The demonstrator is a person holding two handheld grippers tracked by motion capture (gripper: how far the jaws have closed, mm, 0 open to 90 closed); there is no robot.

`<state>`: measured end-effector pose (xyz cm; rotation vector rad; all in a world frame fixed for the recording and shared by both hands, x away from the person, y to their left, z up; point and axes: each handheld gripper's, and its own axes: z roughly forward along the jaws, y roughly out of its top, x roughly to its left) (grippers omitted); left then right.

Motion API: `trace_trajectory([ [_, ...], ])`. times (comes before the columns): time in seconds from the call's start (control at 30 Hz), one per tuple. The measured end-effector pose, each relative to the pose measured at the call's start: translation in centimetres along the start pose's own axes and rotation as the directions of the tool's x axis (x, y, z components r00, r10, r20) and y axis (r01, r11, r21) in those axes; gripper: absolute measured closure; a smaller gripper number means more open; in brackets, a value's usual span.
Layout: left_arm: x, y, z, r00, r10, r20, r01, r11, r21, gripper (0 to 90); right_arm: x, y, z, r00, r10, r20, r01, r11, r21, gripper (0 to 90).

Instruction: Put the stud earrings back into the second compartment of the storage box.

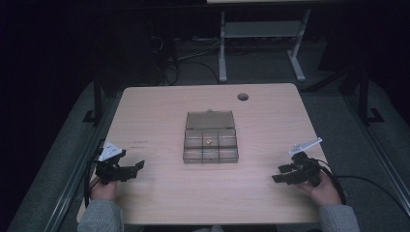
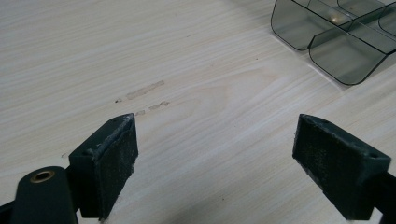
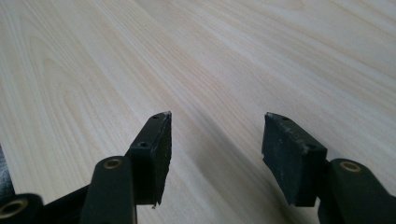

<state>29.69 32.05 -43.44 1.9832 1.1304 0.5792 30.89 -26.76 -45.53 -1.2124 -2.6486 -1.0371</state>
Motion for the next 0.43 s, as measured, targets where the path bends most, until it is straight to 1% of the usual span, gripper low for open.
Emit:
trace_trajectory([
  [0.1,-0.1,0.0,0.1,1.0,0.002,0.002,-0.002,1.0,0.003,13.8,0.3,-0.6,-0.3,1.0,0.006,0.004,-0.006,0.999,-0.033,40.6],
  [0.2,-0.1,0.0,0.1,1.0,0.001,0.006,-0.001,1.0,0.003,13.7,0.5,-0.9,-0.3,0.9999,0.011,0.008,-0.011,0.999,-0.042,39.5],
  [0.23,-0.2,0.0,0.1,1.0,-0.007,0.006,0.007,1.0,-0.003,13.7,0.7,-1.1,-0.3,0.9998,0.017,0.013,-0.016,0.999,-0.046,38.5],
  [0.27,-0.2,0.1,0.1,1.0,-0.003,0.007,0.003,1.0,-0.003,13.8,1.0,-1.3,-0.4,0.9996,0.019,0.019,-0.018,0.998,-0.053,37.1],
  [0.3,-0.2,0.1,0.1,1.0,0.004,0.007,-0.004,1.0,0.003,13.8,1.2,-1.5,-0.5,0.9996,0.017,0.022,-0.015,0.998,-0.068,36.6],
  [0.37,-0.2,0.2,0.1,0.9999,0.004,0.01,-0.004,1.0,0.002,13.7,1.8,-1.9,-0.8,0.9993,0.022,0.03,-0.019,0.995,-0.097,35.2],
  [0.4,-0.3,0.2,0.1,0.9999,0.002,0.013,-0.002,1.0,0.006,13.7,1.9,-2.0,-1.0,0.9993,0.02,0.032,-0.016,0.993,-0.114,34.5],
  [0.43,-0.4,0.2,0.1,0.9998,-0.009,0.017,0.009,1.0,0.002,13.8,2.1,-2.1,-1.2,0.9993,0.023,0.031,-0.018,0.991,-0.133,33.7],
])
